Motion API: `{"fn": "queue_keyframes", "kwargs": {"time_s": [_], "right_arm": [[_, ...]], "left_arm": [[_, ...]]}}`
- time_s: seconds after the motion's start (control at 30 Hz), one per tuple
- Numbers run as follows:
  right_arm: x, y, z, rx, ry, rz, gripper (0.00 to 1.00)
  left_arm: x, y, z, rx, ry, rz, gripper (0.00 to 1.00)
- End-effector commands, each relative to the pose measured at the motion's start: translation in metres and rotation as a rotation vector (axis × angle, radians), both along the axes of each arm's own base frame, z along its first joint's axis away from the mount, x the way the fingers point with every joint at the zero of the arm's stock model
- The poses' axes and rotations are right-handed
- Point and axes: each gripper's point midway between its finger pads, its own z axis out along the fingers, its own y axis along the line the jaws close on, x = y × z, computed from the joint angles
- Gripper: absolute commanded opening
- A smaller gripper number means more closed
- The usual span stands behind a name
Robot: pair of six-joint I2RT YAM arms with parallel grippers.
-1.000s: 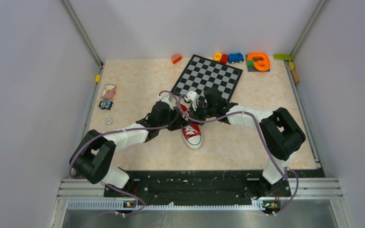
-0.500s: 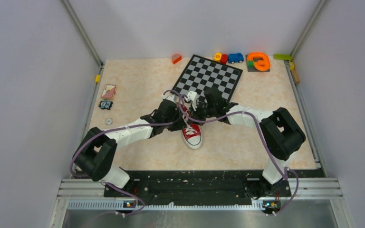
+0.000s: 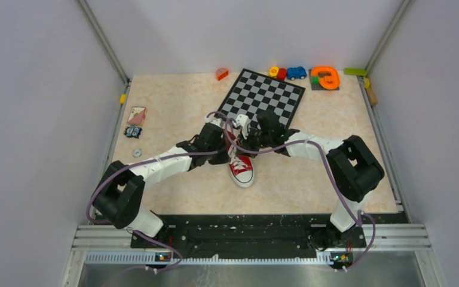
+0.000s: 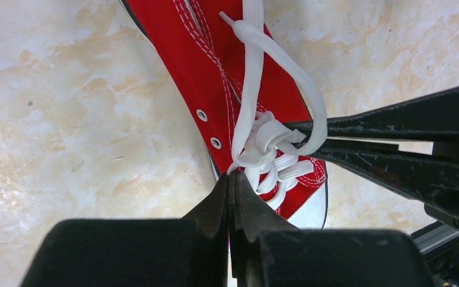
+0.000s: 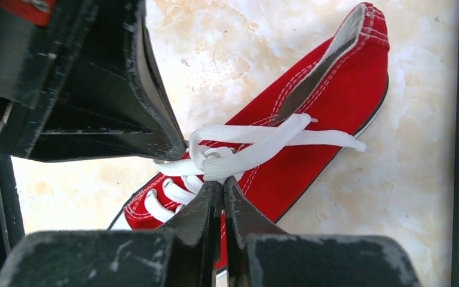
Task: Tie the shoes
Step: Tie the shoelace on the shoe.
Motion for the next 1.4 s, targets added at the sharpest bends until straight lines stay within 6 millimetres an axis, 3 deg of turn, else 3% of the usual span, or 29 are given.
{"fn": "queue_keyframes", "kwargs": {"time_s": [0.0, 0.53, 0.77, 1.1, 1.37], "right_arm": [[0.018, -0.001, 0.008, 0.018, -0.013, -0.053, 0.00], [0.031, -0.037, -0.037, -0.129, 0.089, -0.206, 0.00], [0.038, -0.066, -0.061, -0.281, 0.084, -0.320, 0.00], [0.054, -0.095, -0.046, -0.312, 0.009, -0.546, 0.00], [0.057, -0.121, -0.048, -0.320, 0.045, -0.761, 0.00]], "left_arm": [[0.000, 0.002, 0.025, 0.021, -0.043, -0.046, 0.00], [0.025, 0.041, -0.009, 0.192, -0.095, 0.014, 0.00], [0.020, 0.062, -0.036, 0.241, -0.007, 0.071, 0.00], [0.014, 0.064, -0.045, 0.236, 0.013, 0.082, 0.00], [0.013, 0.071, -0.049, 0.227, 0.011, 0.112, 0.00]]}}
